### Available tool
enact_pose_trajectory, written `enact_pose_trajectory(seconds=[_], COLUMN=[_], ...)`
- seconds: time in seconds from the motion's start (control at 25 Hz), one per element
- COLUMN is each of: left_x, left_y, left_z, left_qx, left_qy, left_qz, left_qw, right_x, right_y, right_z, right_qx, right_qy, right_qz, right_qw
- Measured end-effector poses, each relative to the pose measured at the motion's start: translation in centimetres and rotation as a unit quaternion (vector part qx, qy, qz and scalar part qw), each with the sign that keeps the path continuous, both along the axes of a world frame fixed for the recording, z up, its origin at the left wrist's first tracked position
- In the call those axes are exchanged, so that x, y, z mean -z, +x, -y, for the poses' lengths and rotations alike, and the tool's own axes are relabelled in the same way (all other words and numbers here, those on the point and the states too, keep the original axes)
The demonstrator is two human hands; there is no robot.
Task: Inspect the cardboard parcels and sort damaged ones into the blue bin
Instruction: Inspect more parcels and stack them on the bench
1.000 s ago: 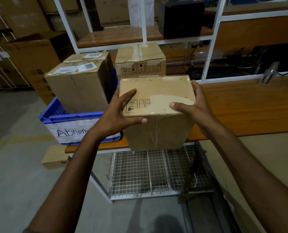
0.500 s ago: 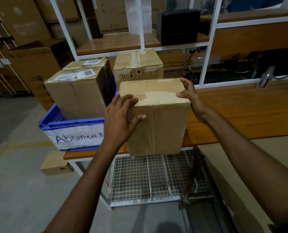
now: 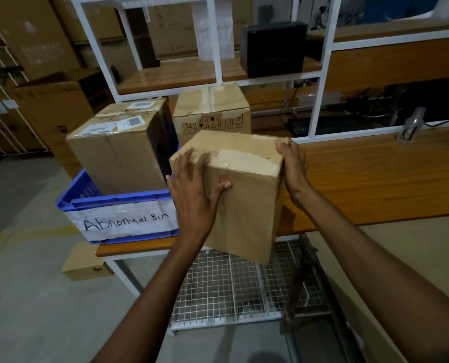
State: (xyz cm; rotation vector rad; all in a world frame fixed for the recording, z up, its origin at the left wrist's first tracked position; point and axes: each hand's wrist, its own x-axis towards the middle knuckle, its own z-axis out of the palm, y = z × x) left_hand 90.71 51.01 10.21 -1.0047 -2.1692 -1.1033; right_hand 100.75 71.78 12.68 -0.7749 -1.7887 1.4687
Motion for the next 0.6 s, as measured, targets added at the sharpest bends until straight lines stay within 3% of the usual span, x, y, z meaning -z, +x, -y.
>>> enact_pose_trajectory(seconds=[0.12,0.24,0.36,0.6], left_x=[-0.2,-2.4,-3.9,-5.9], left_y=[1.1,2.8,2.9,1.1], left_z=[-0.6,-1.5,-1.2,-1.2], left_qx=[0.032,0.131,0.174,0.187], left_qy=[0.160,0.178,0.143,0.196], left_qz=[0.149,0.293,0.307,0.312], left_qw=[0.975,0.930,0.924,0.910], right_x=[0.1,0.8,-0.3,-3.6], right_y=[1.8,2.3,2.4,2.1], right_z=[1.7,4.2,5.2,5.7], right_qx=[0.009,0.011,0.026,0.069], right_qy=[0.042,0.070,0.095,0.173], right_qz=[-0.010,-0.021,-0.032,-0.063], right_qw=[0.999,0.997,0.995,0.981])
